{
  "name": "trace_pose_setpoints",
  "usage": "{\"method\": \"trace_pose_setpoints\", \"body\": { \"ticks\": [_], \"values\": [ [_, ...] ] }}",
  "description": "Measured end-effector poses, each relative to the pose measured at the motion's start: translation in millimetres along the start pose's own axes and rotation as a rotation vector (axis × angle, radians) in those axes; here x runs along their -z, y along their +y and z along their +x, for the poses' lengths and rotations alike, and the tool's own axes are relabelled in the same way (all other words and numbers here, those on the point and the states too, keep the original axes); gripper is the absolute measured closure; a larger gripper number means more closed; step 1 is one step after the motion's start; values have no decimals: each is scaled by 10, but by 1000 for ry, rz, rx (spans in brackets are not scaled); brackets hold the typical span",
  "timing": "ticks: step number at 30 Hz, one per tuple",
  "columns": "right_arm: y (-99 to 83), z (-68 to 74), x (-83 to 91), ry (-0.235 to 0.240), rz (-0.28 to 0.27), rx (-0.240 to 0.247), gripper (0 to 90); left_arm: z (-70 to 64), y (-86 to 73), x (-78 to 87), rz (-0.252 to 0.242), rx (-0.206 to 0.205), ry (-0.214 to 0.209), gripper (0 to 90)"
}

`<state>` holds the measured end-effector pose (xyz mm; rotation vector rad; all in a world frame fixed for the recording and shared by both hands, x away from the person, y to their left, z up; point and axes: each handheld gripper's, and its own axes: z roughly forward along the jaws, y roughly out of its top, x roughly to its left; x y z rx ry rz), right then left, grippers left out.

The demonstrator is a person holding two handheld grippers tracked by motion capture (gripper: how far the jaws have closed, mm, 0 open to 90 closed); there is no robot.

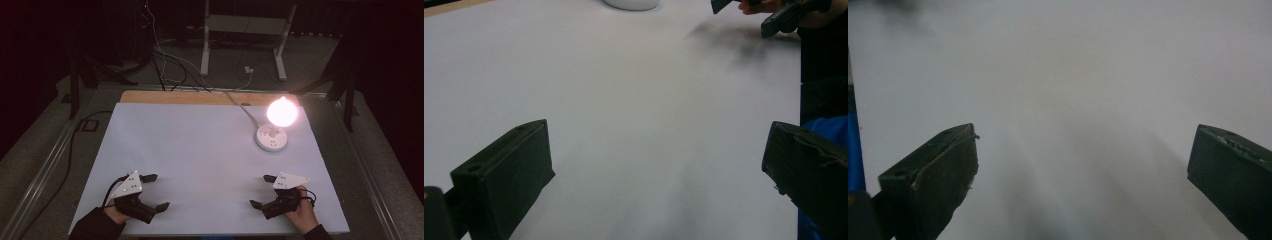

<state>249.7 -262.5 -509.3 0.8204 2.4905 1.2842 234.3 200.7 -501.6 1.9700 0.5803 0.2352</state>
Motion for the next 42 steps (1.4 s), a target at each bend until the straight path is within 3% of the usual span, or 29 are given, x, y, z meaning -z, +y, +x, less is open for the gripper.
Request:
{"method": "trace_pose_setpoints", "body": {
  "ticks": [22,24,27,42],
  "values": [
    [-33,-65,0,-29,-61,33,0,1,2,34,-33,18,2,5],
    [-24,-70,8,-38,-72,35,0,-18,-3,48,-29,6,6,5],
    [-11,-63,4,-26,-66,16,0,-36,-7,58,-27,3,3,5],
    [225,13,55,11,-76,20,0,-37,-7,65,-38,3,-3,5]
  ]
}}
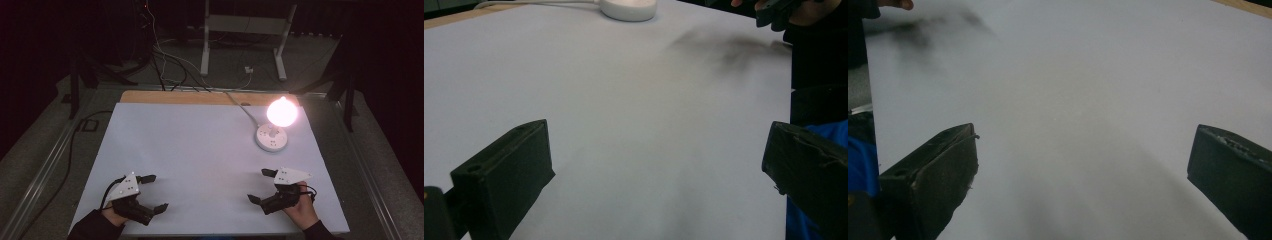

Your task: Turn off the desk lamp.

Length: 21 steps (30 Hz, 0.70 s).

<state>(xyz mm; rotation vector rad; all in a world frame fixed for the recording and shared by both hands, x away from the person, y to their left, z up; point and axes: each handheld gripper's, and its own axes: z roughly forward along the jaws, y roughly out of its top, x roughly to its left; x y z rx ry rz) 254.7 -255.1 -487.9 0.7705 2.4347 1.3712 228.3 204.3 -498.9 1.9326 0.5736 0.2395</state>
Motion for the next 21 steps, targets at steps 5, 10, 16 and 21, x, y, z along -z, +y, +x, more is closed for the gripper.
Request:
{"method": "trace_pose_setpoints", "body": {
  "ticks": [5,10,16,21],
  "values": [
    [77,4,12,12,-12,0,0,1,-2,-3,6,-3,1,5],
    [141,-50,43,-5,-31,-1,0,1,-2,1,2,0,2,5],
    [219,-108,82,-35,-42,10,0,0,-2,-2,6,-3,0,5],
    [262,-174,102,-50,-67,-4,0,2,-1,0,1,3,1,5]
  ]
}}
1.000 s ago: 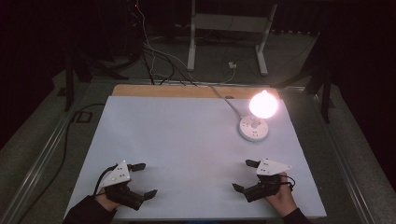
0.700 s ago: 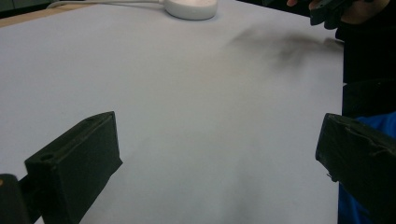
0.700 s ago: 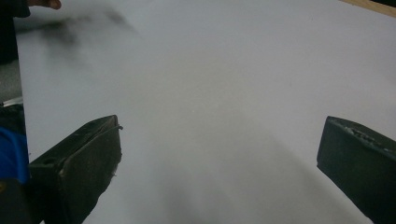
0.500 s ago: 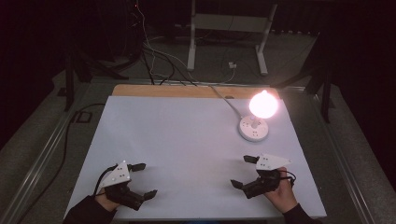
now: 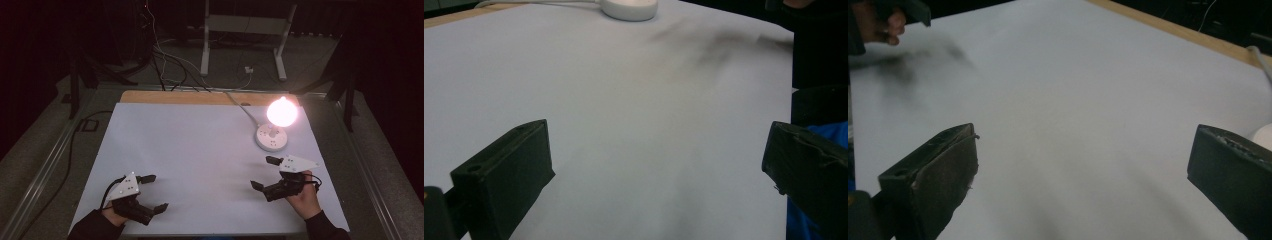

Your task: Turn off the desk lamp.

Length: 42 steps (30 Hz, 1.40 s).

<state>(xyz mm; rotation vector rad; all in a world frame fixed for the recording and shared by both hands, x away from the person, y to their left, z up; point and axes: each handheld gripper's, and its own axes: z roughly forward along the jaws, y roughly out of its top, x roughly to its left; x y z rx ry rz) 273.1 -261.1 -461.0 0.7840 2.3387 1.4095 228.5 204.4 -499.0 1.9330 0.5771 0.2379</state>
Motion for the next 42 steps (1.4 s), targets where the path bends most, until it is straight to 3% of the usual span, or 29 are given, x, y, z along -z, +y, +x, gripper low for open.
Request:
{"method": "trace_pose_setpoints", "body": {
  "ticks": [15,19,31,42],
  "values": [
    [125,-283,54,-56,-45,-30,0,1,-1,0,0,4,-1,5],
    [139,-398,64,-69,-61,-59,0,2,0,2,-1,4,-1,5],
    [149,-729,82,-151,-74,-107,0,7,-1,3,-1,9,-1,5],
    [57,-981,31,-278,-56,-167,0,8,-1,4,-1,10,-2,5]
  ]
}}
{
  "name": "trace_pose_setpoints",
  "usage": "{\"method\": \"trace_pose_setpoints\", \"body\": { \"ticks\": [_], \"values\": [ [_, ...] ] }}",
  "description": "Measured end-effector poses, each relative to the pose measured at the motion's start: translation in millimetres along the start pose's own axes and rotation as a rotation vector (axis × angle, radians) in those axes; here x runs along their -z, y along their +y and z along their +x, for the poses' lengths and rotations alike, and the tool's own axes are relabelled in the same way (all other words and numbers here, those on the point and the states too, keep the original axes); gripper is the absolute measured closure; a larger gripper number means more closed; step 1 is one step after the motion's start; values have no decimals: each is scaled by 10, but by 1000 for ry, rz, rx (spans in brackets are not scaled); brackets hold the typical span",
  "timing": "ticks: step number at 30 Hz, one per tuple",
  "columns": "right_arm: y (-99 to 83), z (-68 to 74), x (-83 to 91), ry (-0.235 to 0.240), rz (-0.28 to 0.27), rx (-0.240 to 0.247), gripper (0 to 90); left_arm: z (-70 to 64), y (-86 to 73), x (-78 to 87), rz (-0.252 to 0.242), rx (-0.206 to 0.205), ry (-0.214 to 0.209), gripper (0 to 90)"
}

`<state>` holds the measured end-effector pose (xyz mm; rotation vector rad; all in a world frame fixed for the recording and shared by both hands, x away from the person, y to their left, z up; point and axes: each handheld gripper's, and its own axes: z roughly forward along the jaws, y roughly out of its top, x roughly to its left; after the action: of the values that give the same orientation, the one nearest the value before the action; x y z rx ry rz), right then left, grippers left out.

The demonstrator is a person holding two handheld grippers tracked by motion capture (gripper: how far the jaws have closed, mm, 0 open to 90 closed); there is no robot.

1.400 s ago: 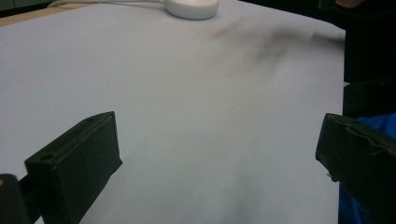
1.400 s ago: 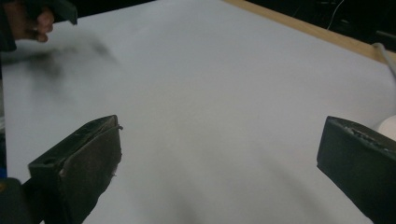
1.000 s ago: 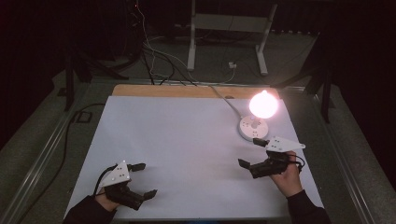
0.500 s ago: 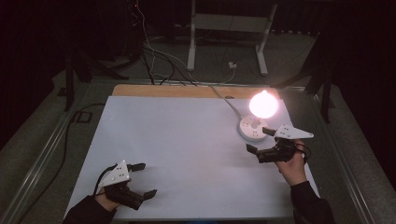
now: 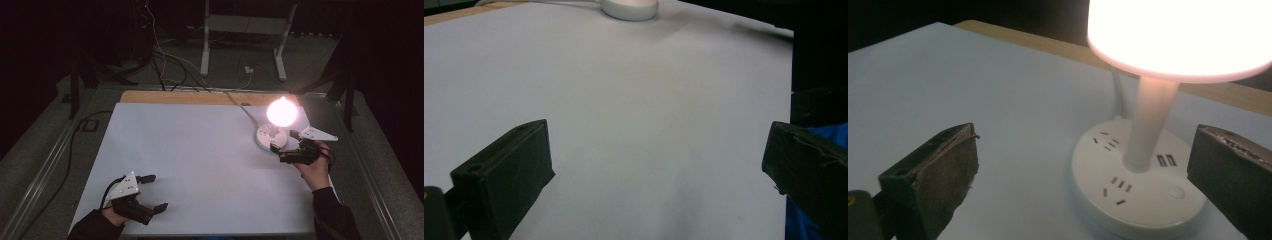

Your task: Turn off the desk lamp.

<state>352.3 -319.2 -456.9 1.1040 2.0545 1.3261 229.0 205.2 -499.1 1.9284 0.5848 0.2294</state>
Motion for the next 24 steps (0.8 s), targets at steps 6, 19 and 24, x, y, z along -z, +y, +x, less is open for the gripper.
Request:
{"method": "trace_pose_setpoints", "body": {
  "ticks": [6,19,24],
  "values": [
    [-13,-104,-31,-51,21,-9,80,-2,3,1,-3,0,2,5],
    [-31,-276,-94,-180,95,-26,497,-8,5,-1,1,5,0,5],
    [-36,-308,-142,-192,120,-40,584,-8,6,0,2,2,0,5]
  ]
}}
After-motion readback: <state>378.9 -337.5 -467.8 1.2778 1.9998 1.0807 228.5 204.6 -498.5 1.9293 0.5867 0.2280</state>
